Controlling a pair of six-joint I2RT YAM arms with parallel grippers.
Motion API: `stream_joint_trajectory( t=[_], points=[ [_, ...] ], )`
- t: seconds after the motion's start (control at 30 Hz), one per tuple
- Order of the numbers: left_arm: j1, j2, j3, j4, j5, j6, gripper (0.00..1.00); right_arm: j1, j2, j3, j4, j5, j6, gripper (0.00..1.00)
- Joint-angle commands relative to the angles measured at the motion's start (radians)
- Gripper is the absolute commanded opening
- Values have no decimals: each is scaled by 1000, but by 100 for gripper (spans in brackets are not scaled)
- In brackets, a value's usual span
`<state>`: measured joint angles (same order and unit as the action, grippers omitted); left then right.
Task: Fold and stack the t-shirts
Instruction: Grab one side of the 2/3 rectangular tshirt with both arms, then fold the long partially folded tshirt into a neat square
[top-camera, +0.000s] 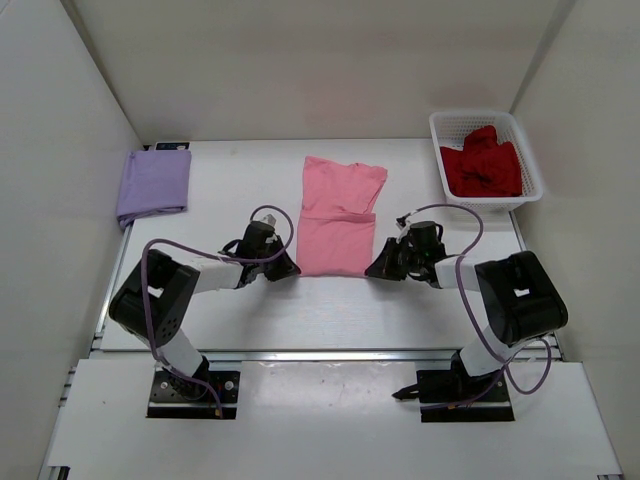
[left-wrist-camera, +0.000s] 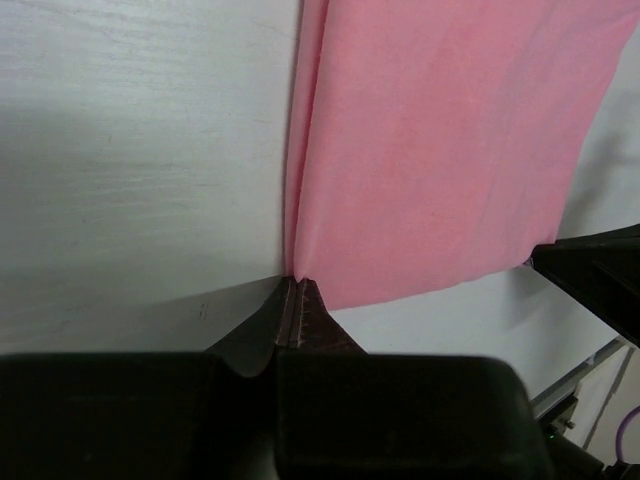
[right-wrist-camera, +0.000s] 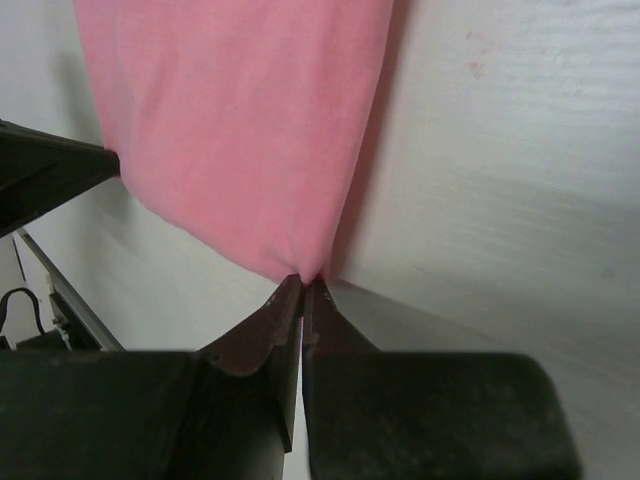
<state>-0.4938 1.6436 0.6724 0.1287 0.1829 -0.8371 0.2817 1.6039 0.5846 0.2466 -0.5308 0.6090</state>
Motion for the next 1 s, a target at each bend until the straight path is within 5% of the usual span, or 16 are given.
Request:
stream_joint_trajectory(
  t=[0.0, 0.3, 0.43, 0.7, 0.97],
  points=[
    [-26, -77, -20, -96, -34, 39, 0, 45, -83, -28, -7, 11, -14, 0],
    [-227, -450, -235, -369, -66, 3, 0, 350, -519, -273, -297, 153, 109, 0],
    [-164, -593, -138, -463, -65, -11, 0, 263, -663, -163, -400, 138, 88, 0],
    [-43, -193, 421, -440, -119, 141, 0, -56, -230, 331, -446, 55, -161, 0],
    [26, 229, 844, -477, -206, 191, 0, -137, 187, 730, -423, 20, -195, 0]
  ],
)
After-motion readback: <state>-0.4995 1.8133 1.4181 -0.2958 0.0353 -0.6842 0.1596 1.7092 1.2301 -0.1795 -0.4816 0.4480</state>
